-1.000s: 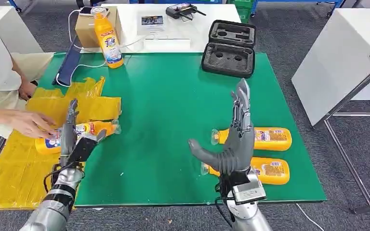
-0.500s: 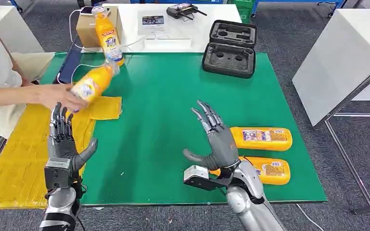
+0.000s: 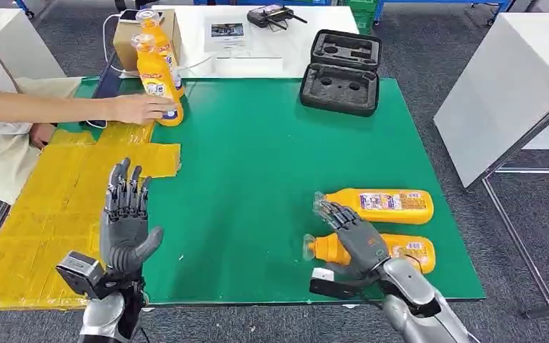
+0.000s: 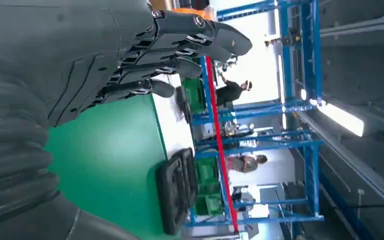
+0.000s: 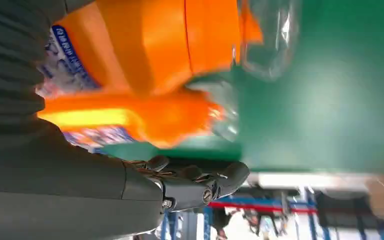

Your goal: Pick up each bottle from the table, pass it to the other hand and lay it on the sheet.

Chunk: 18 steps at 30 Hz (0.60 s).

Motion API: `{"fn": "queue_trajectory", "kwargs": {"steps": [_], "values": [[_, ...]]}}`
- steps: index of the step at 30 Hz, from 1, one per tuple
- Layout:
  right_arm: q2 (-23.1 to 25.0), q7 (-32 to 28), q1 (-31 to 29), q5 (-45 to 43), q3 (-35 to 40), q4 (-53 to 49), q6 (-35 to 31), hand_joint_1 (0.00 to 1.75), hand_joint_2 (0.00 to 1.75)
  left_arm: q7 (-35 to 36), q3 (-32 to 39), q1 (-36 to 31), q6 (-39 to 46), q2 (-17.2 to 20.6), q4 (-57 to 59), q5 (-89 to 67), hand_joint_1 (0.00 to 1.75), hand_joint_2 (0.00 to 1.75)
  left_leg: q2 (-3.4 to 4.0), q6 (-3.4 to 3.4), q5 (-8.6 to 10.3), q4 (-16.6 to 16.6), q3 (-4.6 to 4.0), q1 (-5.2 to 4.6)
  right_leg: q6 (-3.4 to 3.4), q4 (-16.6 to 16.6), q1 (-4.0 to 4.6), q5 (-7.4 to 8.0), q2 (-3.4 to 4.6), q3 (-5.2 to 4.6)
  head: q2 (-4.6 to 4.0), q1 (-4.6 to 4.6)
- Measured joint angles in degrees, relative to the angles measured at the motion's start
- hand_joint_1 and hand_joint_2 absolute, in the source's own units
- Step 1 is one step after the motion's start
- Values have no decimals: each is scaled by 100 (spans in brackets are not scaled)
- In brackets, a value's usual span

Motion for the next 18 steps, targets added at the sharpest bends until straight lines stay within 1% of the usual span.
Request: {"fn": "queue_trajectory", "kwargs": {"steps": [7, 10, 18], "values": [[-423, 91, 9, -63, -199, 147, 401, 0, 175, 88, -169, -6, -88, -28, 7, -2, 0, 175, 1, 1, 1, 0, 1, 0, 1, 0, -1, 1, 0, 0, 0, 0], [-573, 91, 21, -109, -289, 232, 468, 0, 175, 116, -249, -17, -101, -28, 15, -41, 0, 175, 2, 1, 0, 0, 0, -4, 2, 0, -4, 1, 0, 0, 0, 0], [-768, 91, -20, -182, -440, 378, 538, 0, 175, 140, -389, -43, -101, -31, 22, -52, 0, 175, 2, 3, 0, 0, 1, -5, 2, 0, -5, 1, 0, 1, 0, -2]]}}
